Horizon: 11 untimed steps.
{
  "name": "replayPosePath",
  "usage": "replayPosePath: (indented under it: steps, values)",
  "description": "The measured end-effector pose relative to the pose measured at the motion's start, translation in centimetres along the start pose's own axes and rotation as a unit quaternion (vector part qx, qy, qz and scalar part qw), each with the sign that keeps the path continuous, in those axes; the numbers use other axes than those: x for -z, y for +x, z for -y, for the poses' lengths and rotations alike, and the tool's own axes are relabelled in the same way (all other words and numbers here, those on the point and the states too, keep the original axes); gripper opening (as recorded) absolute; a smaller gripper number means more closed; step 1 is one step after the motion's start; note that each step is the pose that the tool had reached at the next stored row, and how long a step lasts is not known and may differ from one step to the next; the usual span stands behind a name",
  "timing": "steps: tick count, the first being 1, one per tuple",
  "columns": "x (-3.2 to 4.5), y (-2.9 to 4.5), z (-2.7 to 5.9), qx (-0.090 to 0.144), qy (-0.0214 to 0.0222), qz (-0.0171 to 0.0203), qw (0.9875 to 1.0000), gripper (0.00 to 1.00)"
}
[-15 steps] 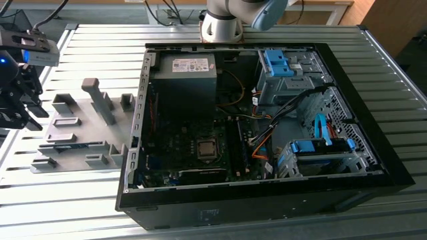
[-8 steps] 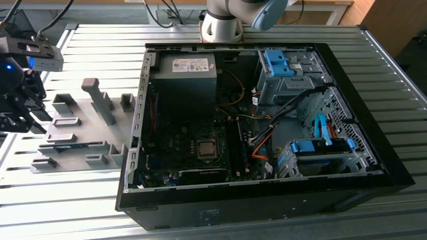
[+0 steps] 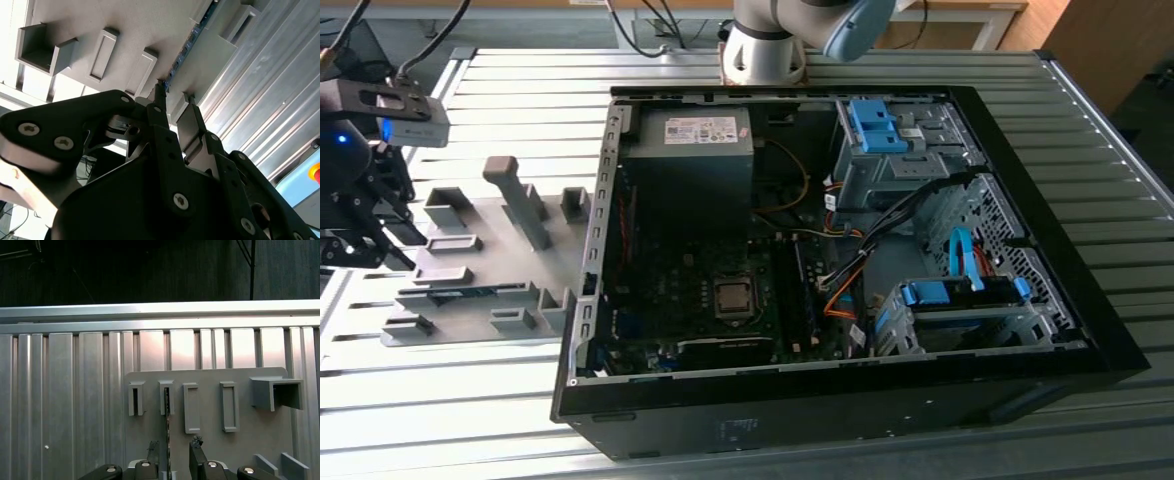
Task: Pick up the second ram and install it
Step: 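Pick up the second ram and move it above second insertion slot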
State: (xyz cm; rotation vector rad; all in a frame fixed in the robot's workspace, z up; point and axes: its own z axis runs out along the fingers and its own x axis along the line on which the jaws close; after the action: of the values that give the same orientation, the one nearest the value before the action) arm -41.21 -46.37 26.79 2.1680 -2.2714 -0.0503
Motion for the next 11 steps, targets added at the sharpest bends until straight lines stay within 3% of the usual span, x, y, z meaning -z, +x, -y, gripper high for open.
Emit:
replayPosePath:
  steps: [5, 11]
  values:
    - [-0.17, -0.05, 0.0, 0.0, 0.0001, 0.0, 1.0, 0.37]
    - [-0.94, -0.06, 0.02, 0.001, 0.0002, -0.0011, 1.0, 0.37]
